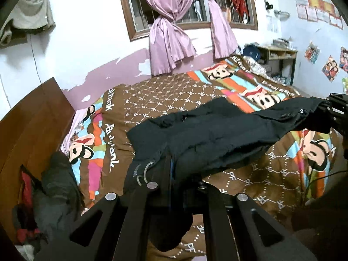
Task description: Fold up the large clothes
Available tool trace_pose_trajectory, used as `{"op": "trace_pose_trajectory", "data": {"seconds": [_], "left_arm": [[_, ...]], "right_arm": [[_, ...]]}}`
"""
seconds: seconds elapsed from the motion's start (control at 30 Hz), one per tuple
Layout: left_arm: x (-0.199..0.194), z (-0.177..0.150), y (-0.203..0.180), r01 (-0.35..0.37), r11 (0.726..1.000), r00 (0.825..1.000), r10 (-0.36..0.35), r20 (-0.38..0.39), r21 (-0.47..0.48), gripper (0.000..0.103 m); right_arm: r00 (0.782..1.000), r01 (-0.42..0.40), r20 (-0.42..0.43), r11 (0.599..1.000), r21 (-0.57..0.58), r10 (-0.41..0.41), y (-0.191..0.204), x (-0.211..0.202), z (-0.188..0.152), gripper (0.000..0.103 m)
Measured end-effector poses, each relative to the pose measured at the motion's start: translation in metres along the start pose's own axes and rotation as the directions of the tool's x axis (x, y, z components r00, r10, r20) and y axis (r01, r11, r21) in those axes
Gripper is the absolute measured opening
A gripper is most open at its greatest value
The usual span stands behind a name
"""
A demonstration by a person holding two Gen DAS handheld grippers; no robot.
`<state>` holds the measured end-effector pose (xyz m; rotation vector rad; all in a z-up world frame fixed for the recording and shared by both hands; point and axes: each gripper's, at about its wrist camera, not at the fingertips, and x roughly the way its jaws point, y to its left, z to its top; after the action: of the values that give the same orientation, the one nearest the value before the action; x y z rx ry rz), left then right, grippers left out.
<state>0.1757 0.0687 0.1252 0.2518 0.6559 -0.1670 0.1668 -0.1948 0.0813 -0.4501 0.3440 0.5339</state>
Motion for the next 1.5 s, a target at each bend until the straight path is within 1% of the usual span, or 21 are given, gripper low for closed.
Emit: {"op": "trace_pose_trajectory", "data": {"seconds": [0.1,0.2,0.27,0.3,0.4,0.5,0.6,0.7,0.8,0.93,1.03,1.13,1.27,1.4,1.43,1.47,1.5], "left_arm": [[-0.022,-0.006,0.001,0.022,1.0,1.0,-0.022,-0.007,-0.012,0.004],[-0.029,-0.011,-0.003,0.026,0.999,0.999,-0.026,-0.031,0.024,0.004],[-0.021,-0.016,-0.006,0.032,0.999,0.997,-0.03,-0.068,0.038,0.004],[-0.014,-0.018,-0.008,0.036,0.998,0.995,-0.031,-0.093,0.043,0.004],[0.004,-0.022,-0.01,0.038,0.998,0.99,-0.032,-0.134,0.046,0.004],[0.022,-0.015,-0.006,0.022,0.999,0.989,-0.017,-0.144,0.031,0.004],[0.042,0.003,0.006,-0.01,1.0,0.991,0.011,-0.133,0.005,0.004],[0.071,0.032,0.026,-0.054,0.998,0.994,0.052,-0.098,-0.014,0.004],[0.101,0.057,0.047,-0.089,0.996,0.993,0.086,-0.082,-0.032,0.004],[0.152,0.085,0.075,-0.133,0.99,0.989,0.128,-0.073,-0.057,0.004],[0.192,0.096,0.097,-0.139,0.987,0.989,0.133,-0.071,-0.084,0.004],[0.237,0.097,0.114,-0.145,0.985,0.987,0.137,-0.089,-0.094,0.005],[0.299,0.081,0.13,-0.159,0.981,0.979,0.142,-0.147,-0.109,0.005],[0.342,0.064,0.14,-0.153,0.981,0.974,0.128,-0.189,-0.123,0.005],[0.35,0.06,0.143,-0.144,0.98,0.973,0.116,-0.198,-0.133,0.008],[0.357,0.055,0.147,-0.135,0.979,0.973,0.101,-0.209,-0.153,0.009],[0.359,0.054,0.149,-0.121,0.977,0.974,0.083,-0.21,-0.175,0.009]], "right_arm": [[0.999,-0.02,-0.032,0.999,-0.037,0.018,0.01,-0.009,0.001,0.005],[0.996,-0.042,-0.087,0.997,-0.068,0.036,0.017,0.0,-0.005,0.005],[0.991,-0.057,-0.121,0.996,-0.065,0.049,0.016,0.016,-0.008,0.005],[0.99,-0.058,-0.13,0.996,-0.064,0.05,0.015,0.022,-0.009,0.005],[0.988,-0.05,-0.148,0.997,-0.055,0.041,0.012,0.046,-0.007,0.005],[0.988,-0.02,-0.153,0.999,-0.042,0.014,-0.001,0.075,0.006,0.005],[0.987,0.031,-0.155,0.998,-0.057,-0.039,-0.015,0.109,0.025,0.005],[0.982,0.08,-0.164,0.995,-0.065,-0.09,-0.033,0.15,0.046,0.005],[0.974,0.124,-0.183,0.99,-0.068,-0.135,-0.051,0.201,0.064,0.005],[0.96,0.171,-0.212,0.982,-0.084,-0.185,-0.067,0.266,0.071,0.005],[0.955,0.183,-0.225,0.981,-0.071,-0.195,-0.074,0.309,0.065,0.005],[0.95,0.179,-0.245,0.98,-0.084,-0.195,-0.075,0.36,0.048,0.005],[0.95,0.146,-0.265,0.986,-0.082,-0.163,-0.076,0.416,0.024,0.005],[0.943,0.128,-0.303,0.991,-0.047,-0.136,-0.075,0.455,0.002,0.008],[0.942,0.124,-0.31,0.992,-0.026,-0.126,-0.075,0.459,-0.002,0.008],[0.944,0.123,-0.307,0.992,-0.012,-0.12,-0.076,0.46,-0.004,0.012],[0.949,0.118,-0.297,0.993,0.011,-0.11,-0.078,0.458,-0.006,0.019]]}}
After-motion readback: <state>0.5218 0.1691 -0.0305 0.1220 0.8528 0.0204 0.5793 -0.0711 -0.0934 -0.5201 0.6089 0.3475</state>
